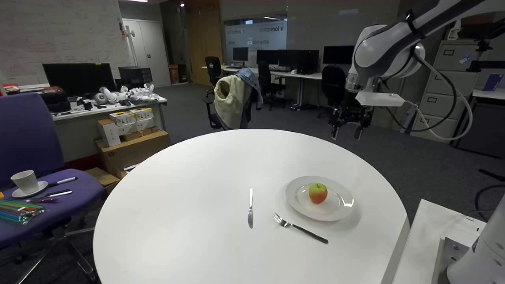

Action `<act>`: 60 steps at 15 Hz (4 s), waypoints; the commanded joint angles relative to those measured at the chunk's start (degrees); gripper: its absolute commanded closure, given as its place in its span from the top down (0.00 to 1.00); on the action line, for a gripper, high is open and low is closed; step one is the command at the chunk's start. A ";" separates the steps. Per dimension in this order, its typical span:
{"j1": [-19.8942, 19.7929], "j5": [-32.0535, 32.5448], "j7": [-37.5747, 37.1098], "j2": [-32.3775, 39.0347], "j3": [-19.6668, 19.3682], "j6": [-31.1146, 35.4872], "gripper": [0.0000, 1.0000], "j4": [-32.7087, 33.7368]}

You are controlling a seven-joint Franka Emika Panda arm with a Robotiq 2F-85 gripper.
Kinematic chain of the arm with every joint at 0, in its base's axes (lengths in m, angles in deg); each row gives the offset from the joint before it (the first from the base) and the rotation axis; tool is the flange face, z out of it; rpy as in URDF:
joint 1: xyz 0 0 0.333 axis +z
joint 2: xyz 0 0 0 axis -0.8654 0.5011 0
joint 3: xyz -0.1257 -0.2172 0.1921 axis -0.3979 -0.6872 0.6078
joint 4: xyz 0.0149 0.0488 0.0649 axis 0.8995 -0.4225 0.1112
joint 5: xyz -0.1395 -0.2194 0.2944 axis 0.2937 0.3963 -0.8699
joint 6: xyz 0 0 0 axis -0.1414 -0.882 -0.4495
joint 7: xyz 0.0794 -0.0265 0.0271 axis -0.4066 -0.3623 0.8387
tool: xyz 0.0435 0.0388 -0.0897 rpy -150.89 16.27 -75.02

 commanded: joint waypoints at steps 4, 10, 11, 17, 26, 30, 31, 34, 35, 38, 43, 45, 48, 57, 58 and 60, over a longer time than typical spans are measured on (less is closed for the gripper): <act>1.56 -4.85 -0.53 3.91 1.01 3.49 1.00 2.09; 5.29 -8.08 -4.66 12.99 5.03 11.68 1.00 7.48; 6.12 -8.83 -5.03 14.71 5.71 12.64 1.00 8.74; 9.36 -23.41 -0.77 24.67 9.14 12.21 1.00 17.76; 9.39 -24.82 -0.20 26.11 10.14 11.95 1.00 18.09; 9.28 -26.38 -0.85 28.86 10.45 11.46 1.00 20.26; 8.99 -29.18 1.10 30.47 11.31 10.95 1.00 21.53; 9.96 -29.65 -0.91 34.56 12.63 11.11 1.00 24.29; 10.52 -28.77 -2.26 35.93 12.88 11.69 1.00 25.20; 12.97 -24.67 -7.80 39.16 12.32 12.54 1.00 27.56; 16.78 -18.79 -17.63 44.17 11.05 10.48 1.00 32.53; 18.95 -15.57 -23.24 46.75 9.57 10.34 1.00 34.94; 20.82 -12.69 -29.75 50.20 7.96 9.60 1.00 38.25; 20.93 -11.06 -35.68 56.41 7.26 6.61 1.00 43.88; 21.02 -10.76 -35.68 56.80 7.05 6.06 1.00 44.31; 21.45 -9.61 -35.87 57.34 6.36 5.01 1.00 44.88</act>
